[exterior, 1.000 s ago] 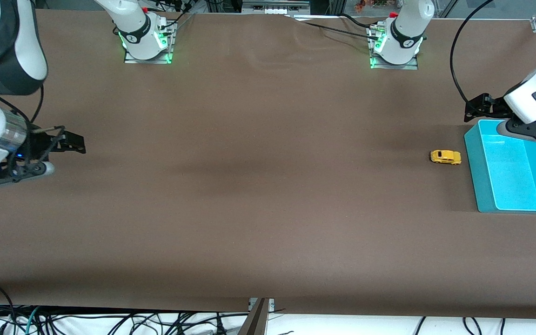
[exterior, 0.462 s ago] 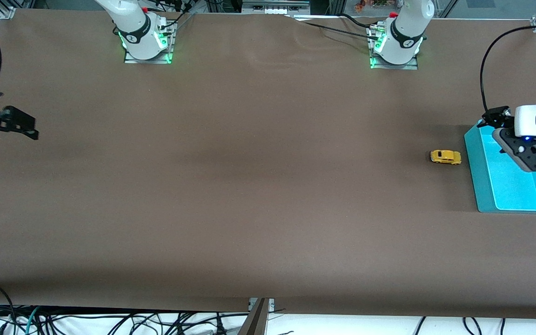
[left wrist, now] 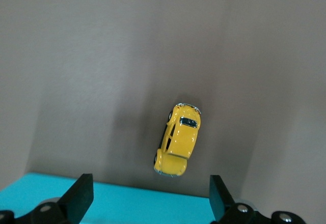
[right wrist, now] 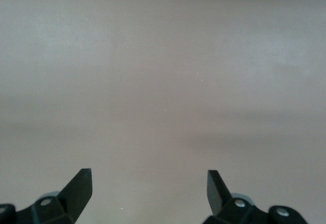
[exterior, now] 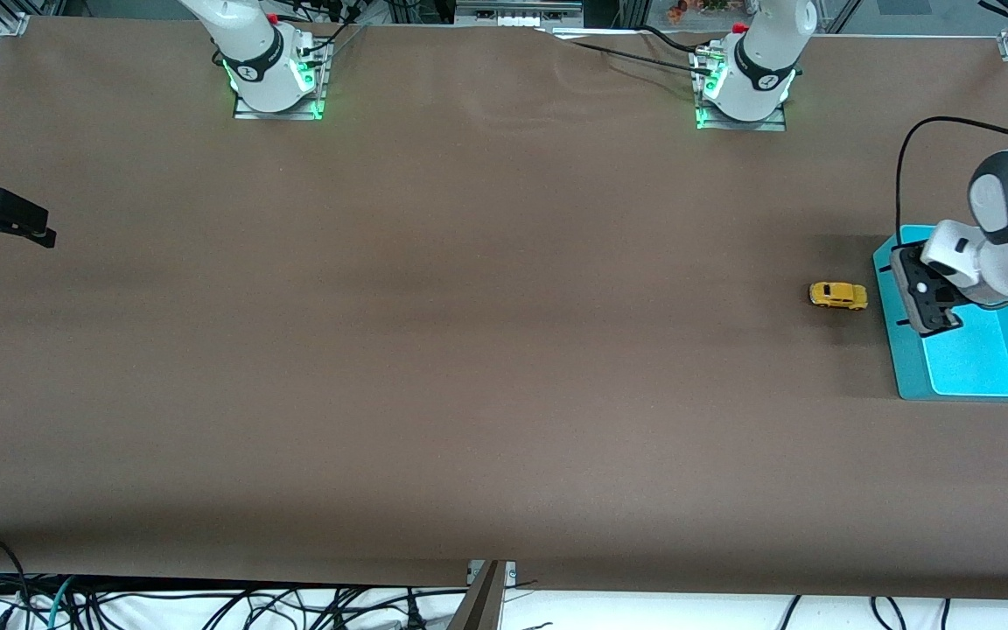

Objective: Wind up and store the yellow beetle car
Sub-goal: 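Reach the left gripper down to the car beside the cyan bin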

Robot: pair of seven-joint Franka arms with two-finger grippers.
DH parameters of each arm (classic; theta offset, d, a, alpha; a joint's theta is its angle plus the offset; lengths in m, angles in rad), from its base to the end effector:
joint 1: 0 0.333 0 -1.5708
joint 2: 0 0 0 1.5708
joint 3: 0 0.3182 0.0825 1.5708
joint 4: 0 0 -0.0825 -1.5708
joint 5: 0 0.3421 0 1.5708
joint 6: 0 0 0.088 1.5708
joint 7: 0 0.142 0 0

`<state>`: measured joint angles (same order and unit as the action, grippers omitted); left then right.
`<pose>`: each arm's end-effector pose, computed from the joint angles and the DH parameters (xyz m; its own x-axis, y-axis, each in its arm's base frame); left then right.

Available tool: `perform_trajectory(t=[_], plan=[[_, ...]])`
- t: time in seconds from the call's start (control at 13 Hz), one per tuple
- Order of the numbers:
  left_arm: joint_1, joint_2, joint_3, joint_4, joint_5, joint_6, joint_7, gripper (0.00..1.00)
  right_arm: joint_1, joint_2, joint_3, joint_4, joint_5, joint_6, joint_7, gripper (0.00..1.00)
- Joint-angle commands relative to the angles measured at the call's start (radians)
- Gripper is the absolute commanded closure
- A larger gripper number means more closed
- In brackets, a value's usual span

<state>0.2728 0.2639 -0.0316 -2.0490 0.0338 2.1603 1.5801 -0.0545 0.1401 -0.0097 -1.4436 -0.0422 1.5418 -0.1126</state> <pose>0.5198 0.1306 0.2946 0.2087 -0.9779 -0.0153 -0.9661 -0.2085 0.1521 0.5497 -0.0411 0.5692 0.9978 0.0472 -0.0465 0.0490 -0.9981 0.0386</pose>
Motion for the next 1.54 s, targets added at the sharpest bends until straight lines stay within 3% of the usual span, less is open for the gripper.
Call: perform_trajectory(t=[0.0, 0.23, 0.85, 0.92, 1.0, 1.08, 1.15, 1.46], plan=[[0.006, -0.017, -0.013, -0.121, 0.023, 0.137, 0.090, 0.00, 0.005, -0.016, -0.004, -0.024, -0.005, -0.017, 0.027, 0.00], [0.014, 0.020, -0.013, -0.186, 0.023, 0.283, 0.145, 0.00, 0.004, -0.001, -0.003, -0.015, 0.004, -0.008, 0.027, 0.00], [0.084, 0.133, -0.016, -0.247, 0.023, 0.418, 0.193, 0.03, 0.004, 0.006, -0.001, -0.014, 0.004, -0.005, 0.027, 0.00], [0.085, 0.135, -0.016, -0.244, 0.023, 0.418, 0.218, 0.27, 0.005, 0.006, -0.001, -0.014, 0.004, -0.005, 0.025, 0.00], [0.085, 0.135, -0.017, -0.243, 0.023, 0.418, 0.218, 0.63, 0.005, 0.006, -0.001, -0.014, 0.004, -0.005, 0.025, 0.00], [0.085, 0.133, -0.019, -0.238, 0.023, 0.418, 0.219, 0.83, 0.005, 0.006, -0.001, -0.014, 0.002, -0.005, 0.024, 0.00], [0.083, 0.129, -0.022, -0.237, 0.023, 0.417, 0.219, 0.95, 0.005, 0.006, -0.001, -0.014, 0.002, -0.005, 0.024, 0.00], [0.082, 0.043, -0.057, -0.202, 0.021, 0.321, 0.219, 0.97, 0.007, 0.006, -0.001, -0.014, 0.002, -0.005, 0.024, 0.00]])
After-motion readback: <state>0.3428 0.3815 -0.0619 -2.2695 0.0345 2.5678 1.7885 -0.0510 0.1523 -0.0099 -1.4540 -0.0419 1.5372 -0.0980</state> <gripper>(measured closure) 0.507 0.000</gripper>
